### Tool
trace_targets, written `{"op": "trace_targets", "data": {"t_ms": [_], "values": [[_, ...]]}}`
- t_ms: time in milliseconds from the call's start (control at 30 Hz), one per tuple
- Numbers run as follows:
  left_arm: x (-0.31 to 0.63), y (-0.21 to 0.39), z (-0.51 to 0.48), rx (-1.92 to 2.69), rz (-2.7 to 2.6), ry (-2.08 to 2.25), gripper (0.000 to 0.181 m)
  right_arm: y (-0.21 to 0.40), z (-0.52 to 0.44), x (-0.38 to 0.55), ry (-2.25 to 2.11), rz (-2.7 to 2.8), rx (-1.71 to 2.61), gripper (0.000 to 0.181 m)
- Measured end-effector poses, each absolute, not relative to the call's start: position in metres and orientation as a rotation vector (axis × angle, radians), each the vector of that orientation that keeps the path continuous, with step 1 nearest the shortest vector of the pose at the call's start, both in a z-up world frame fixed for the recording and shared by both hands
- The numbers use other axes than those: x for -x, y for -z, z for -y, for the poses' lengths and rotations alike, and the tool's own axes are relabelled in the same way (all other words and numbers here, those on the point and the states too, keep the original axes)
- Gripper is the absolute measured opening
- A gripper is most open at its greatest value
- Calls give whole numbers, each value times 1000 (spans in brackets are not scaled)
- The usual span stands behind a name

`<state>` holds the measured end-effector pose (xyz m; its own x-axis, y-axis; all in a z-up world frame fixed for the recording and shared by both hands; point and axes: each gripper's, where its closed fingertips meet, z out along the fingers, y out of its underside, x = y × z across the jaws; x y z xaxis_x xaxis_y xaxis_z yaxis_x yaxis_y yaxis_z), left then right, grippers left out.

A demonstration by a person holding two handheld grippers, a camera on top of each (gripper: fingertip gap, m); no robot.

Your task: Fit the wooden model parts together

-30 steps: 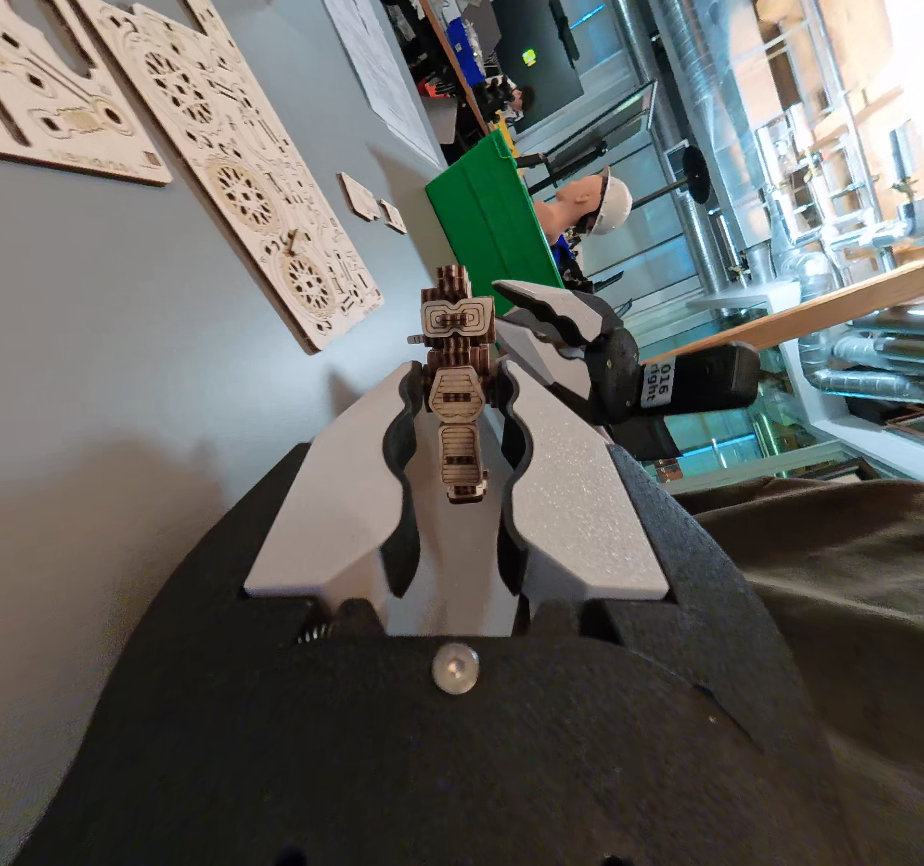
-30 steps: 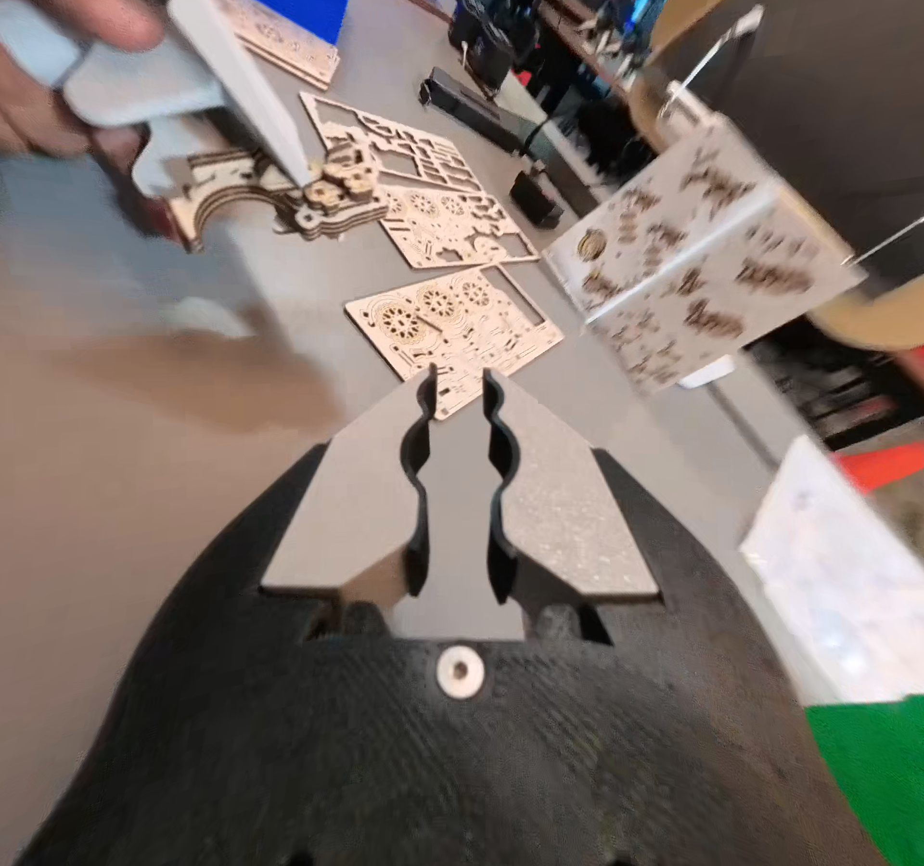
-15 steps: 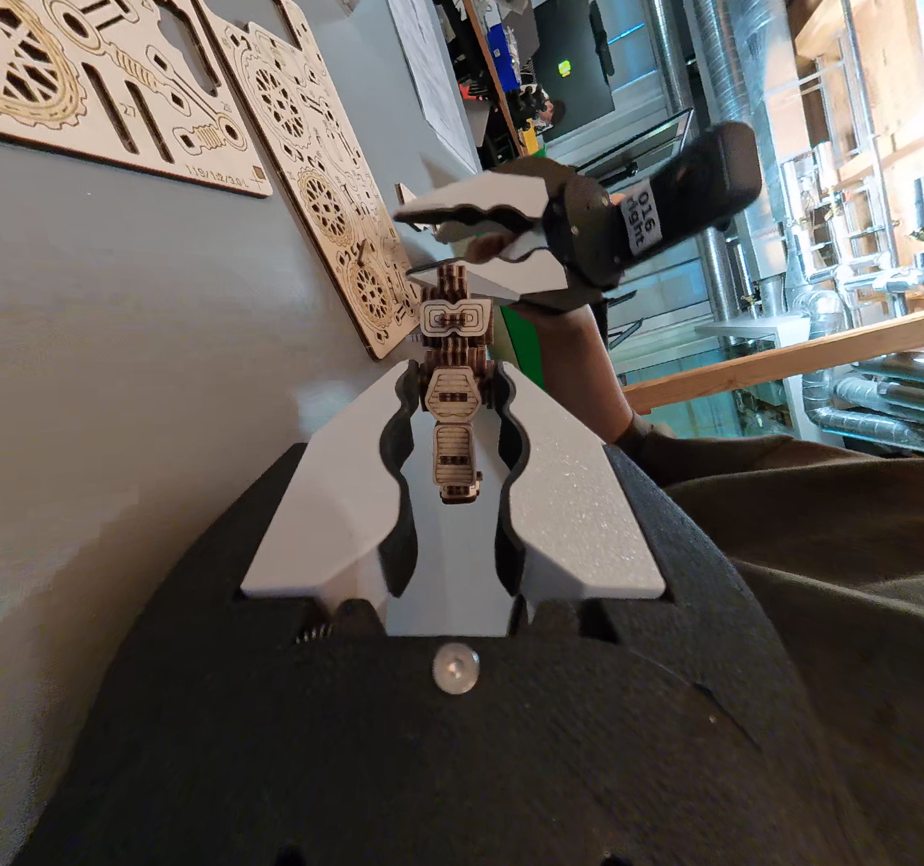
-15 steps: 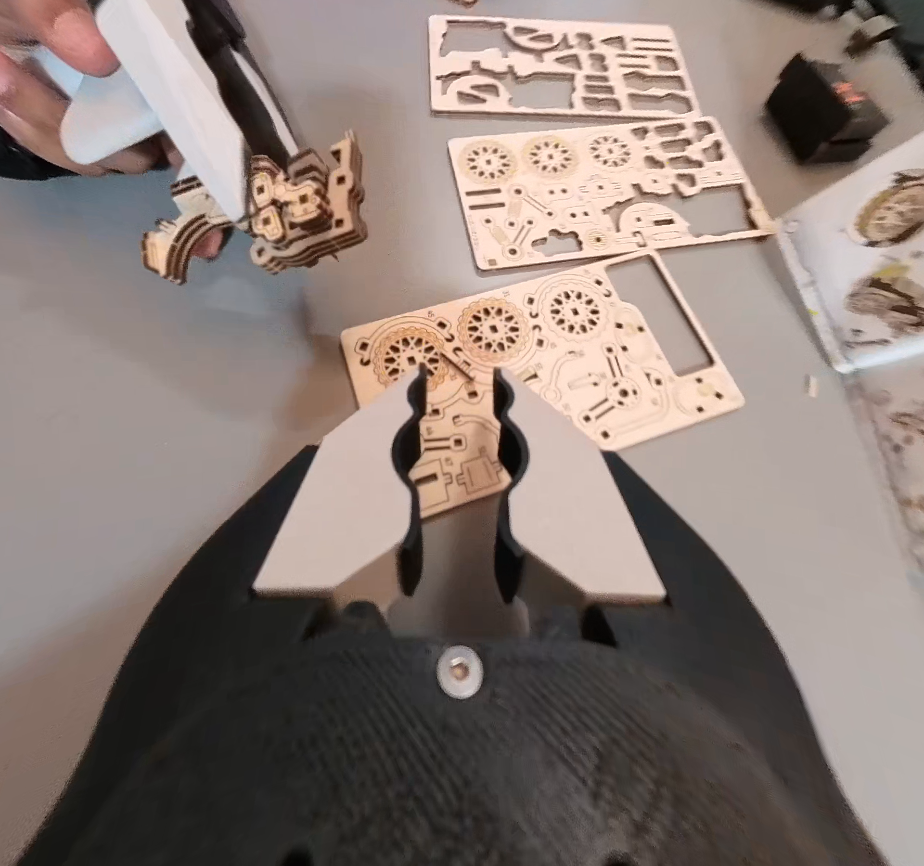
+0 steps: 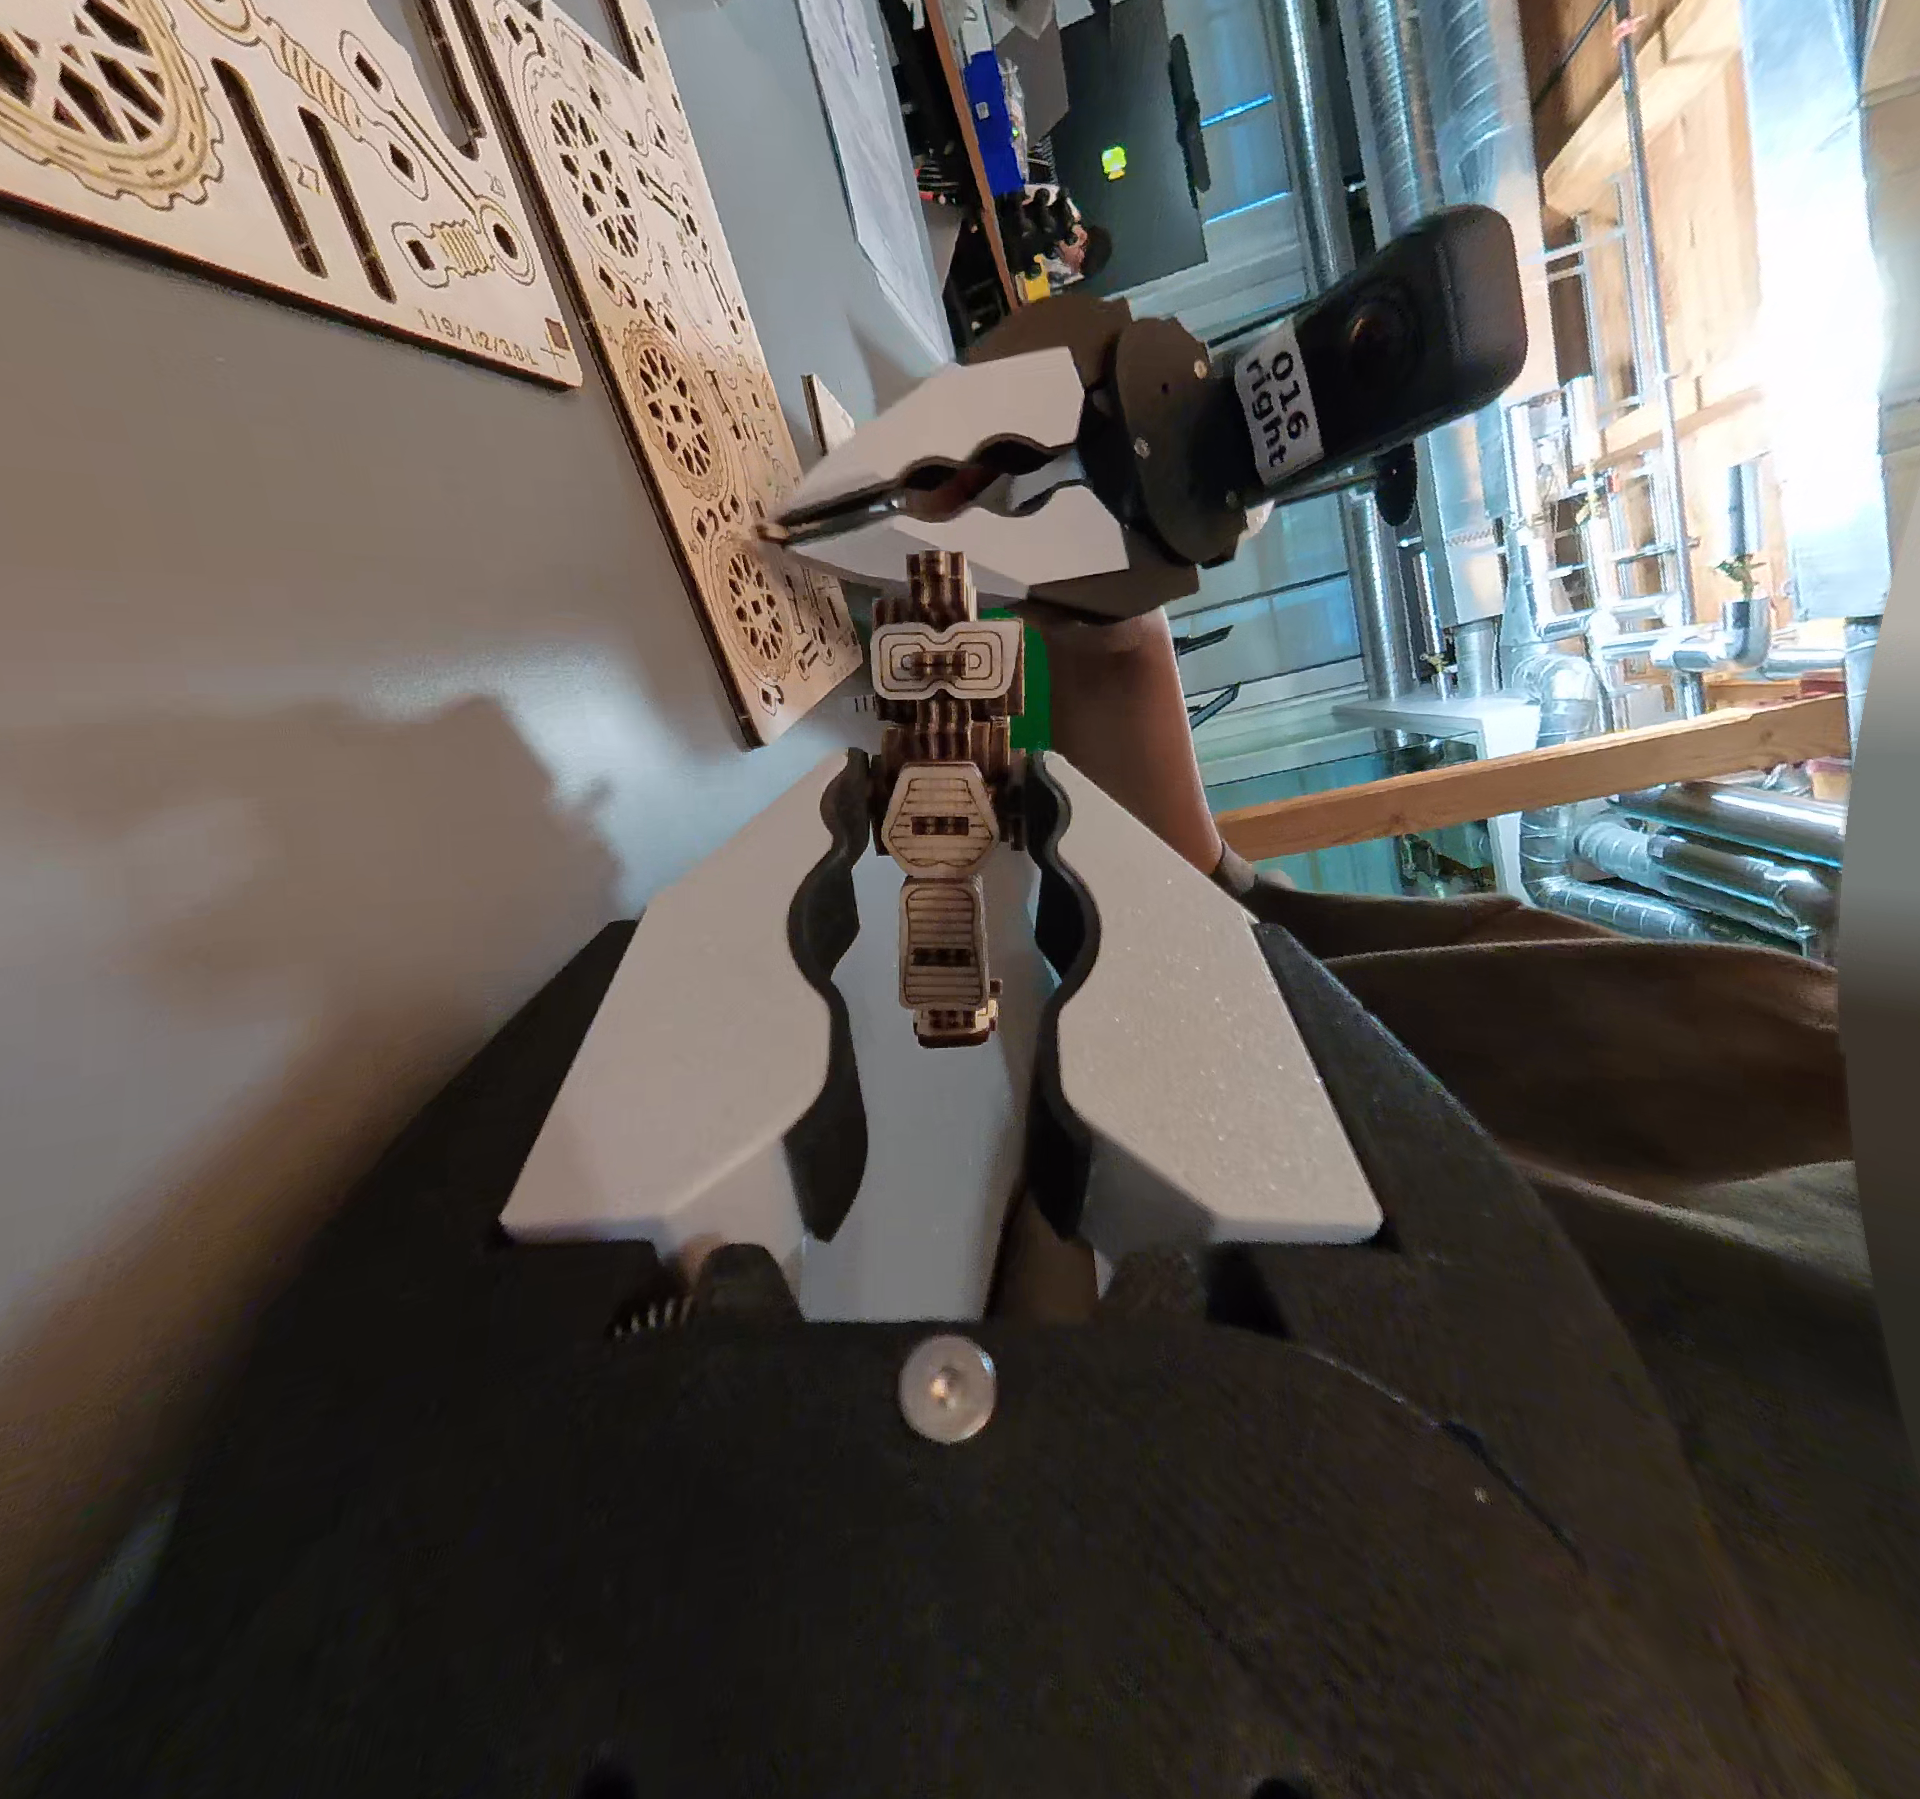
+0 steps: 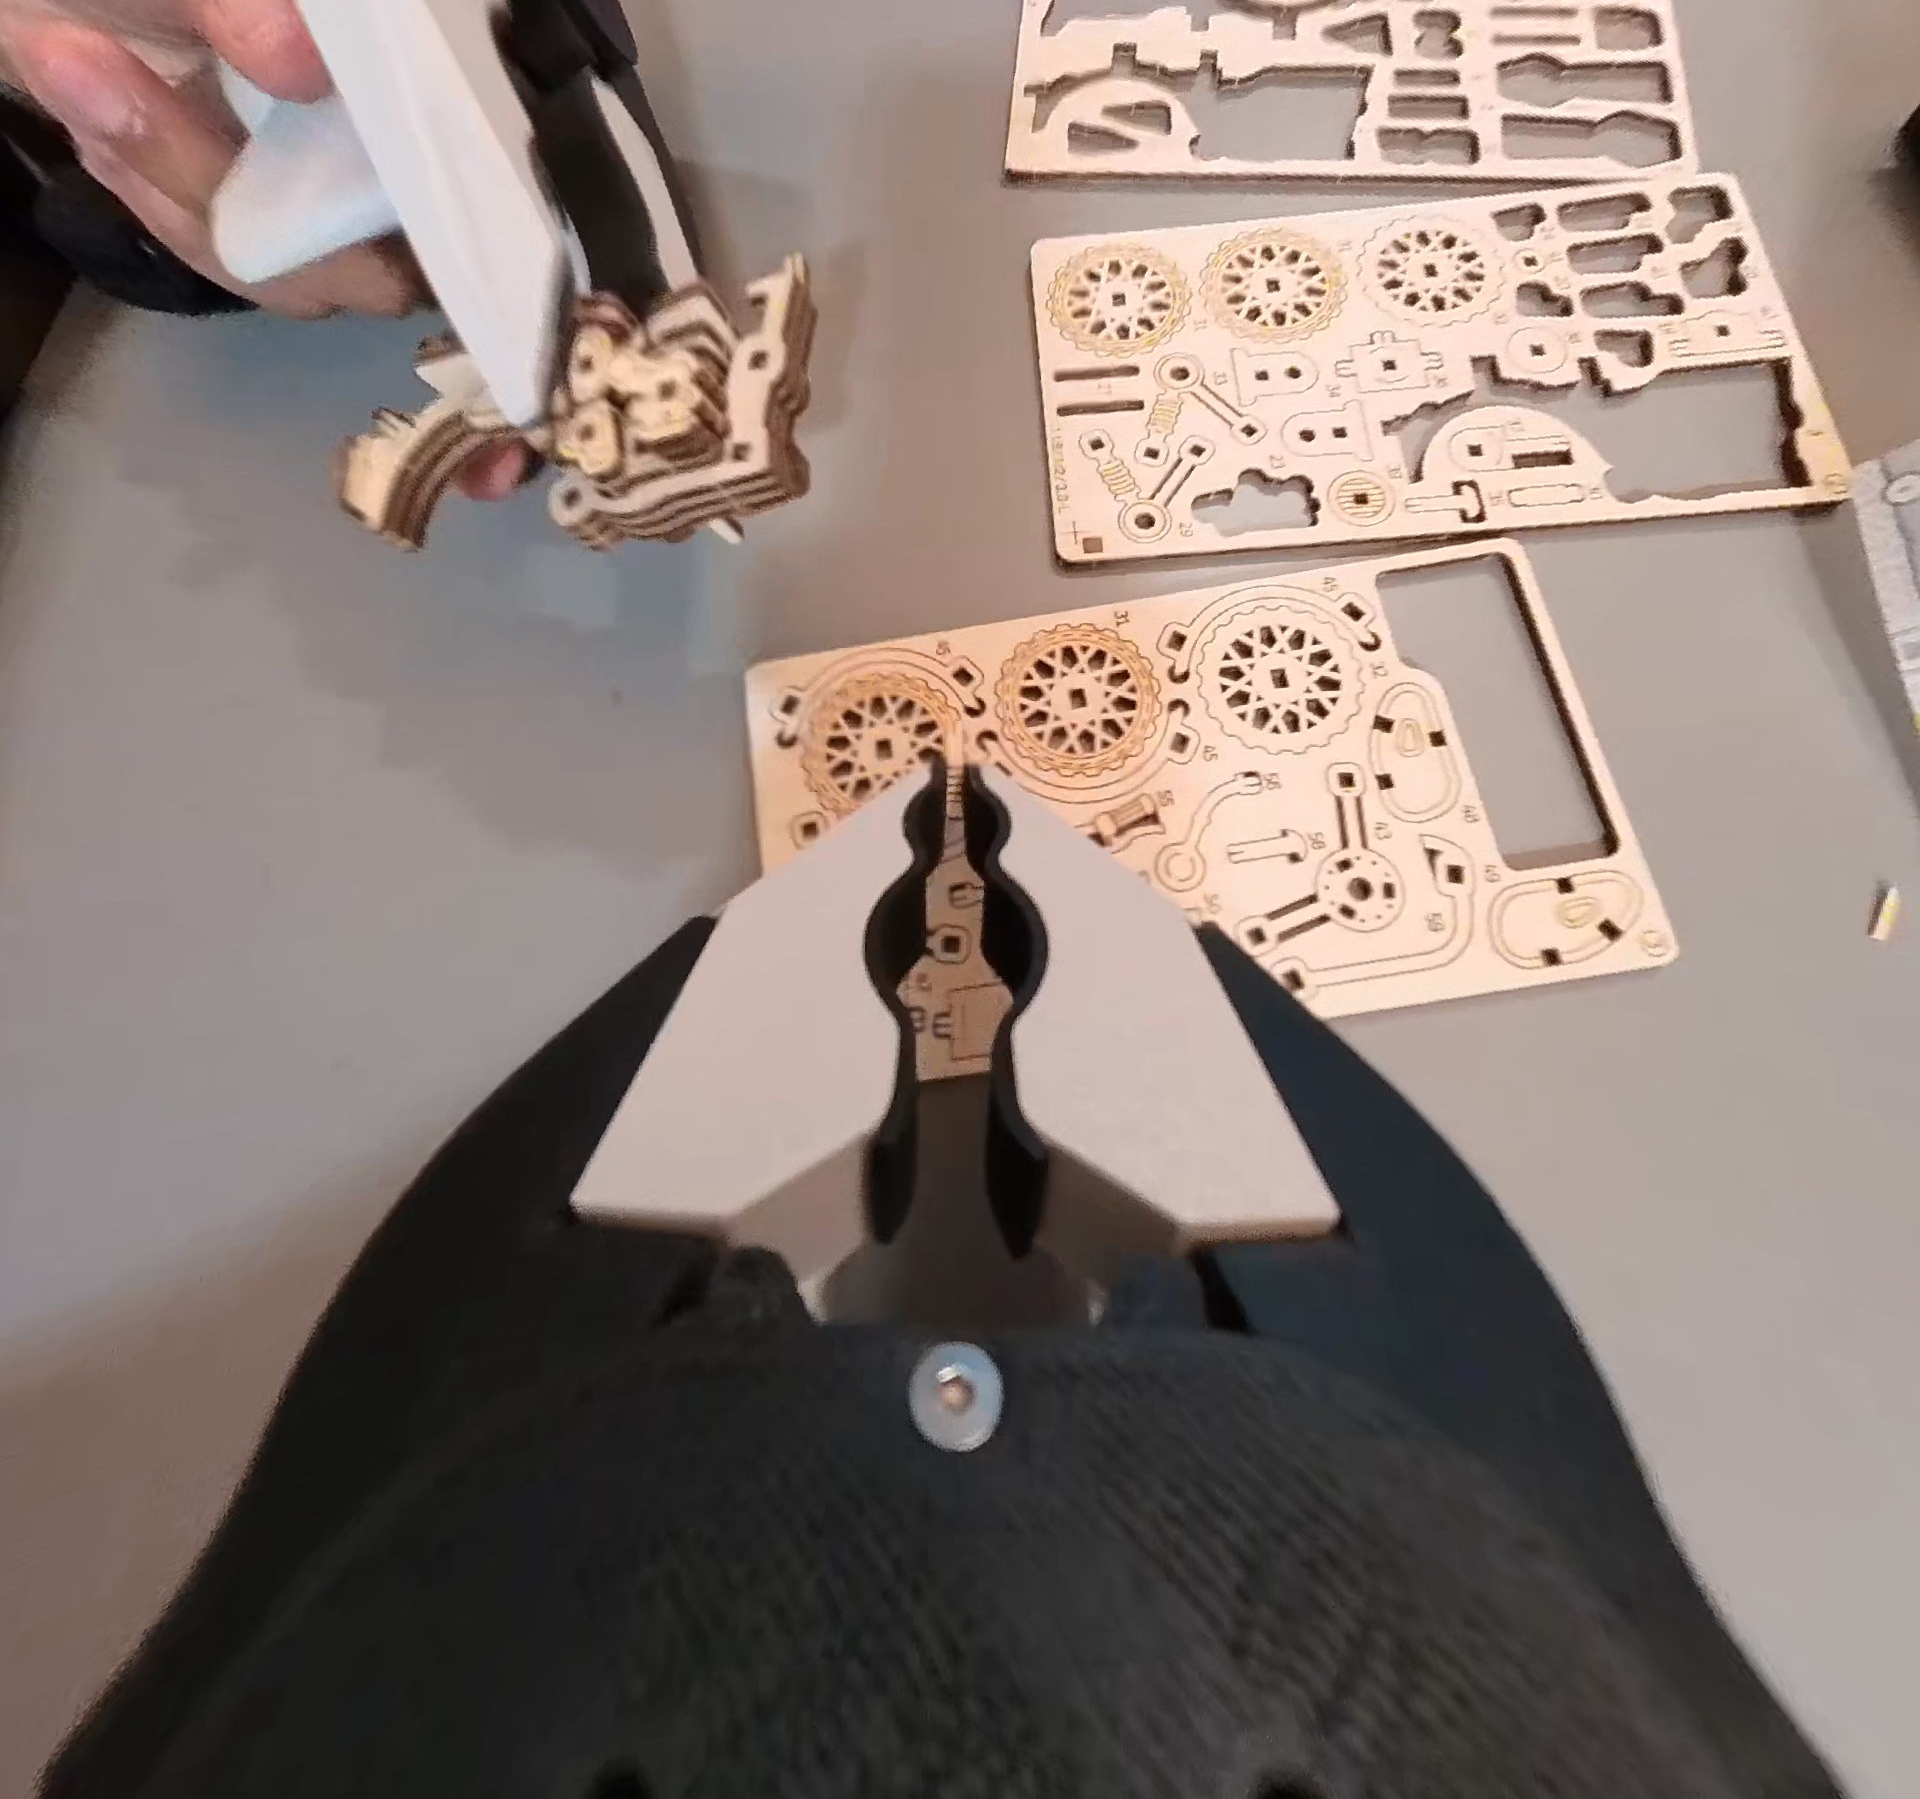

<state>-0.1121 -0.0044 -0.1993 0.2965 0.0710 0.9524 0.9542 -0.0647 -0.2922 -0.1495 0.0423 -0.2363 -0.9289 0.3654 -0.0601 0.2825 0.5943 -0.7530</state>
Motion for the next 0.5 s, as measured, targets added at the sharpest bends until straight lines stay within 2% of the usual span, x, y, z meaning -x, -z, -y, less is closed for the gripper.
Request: {"op": "trace_targets", "data": {"t_ms": [267,500], "values": [[110,201,4,1500,987,854,29,178,-30,112,-1613,2477,753,0],[90,190,-2,1471,950,855,29,196,-31,75,-1112,2400,653,0]]}}
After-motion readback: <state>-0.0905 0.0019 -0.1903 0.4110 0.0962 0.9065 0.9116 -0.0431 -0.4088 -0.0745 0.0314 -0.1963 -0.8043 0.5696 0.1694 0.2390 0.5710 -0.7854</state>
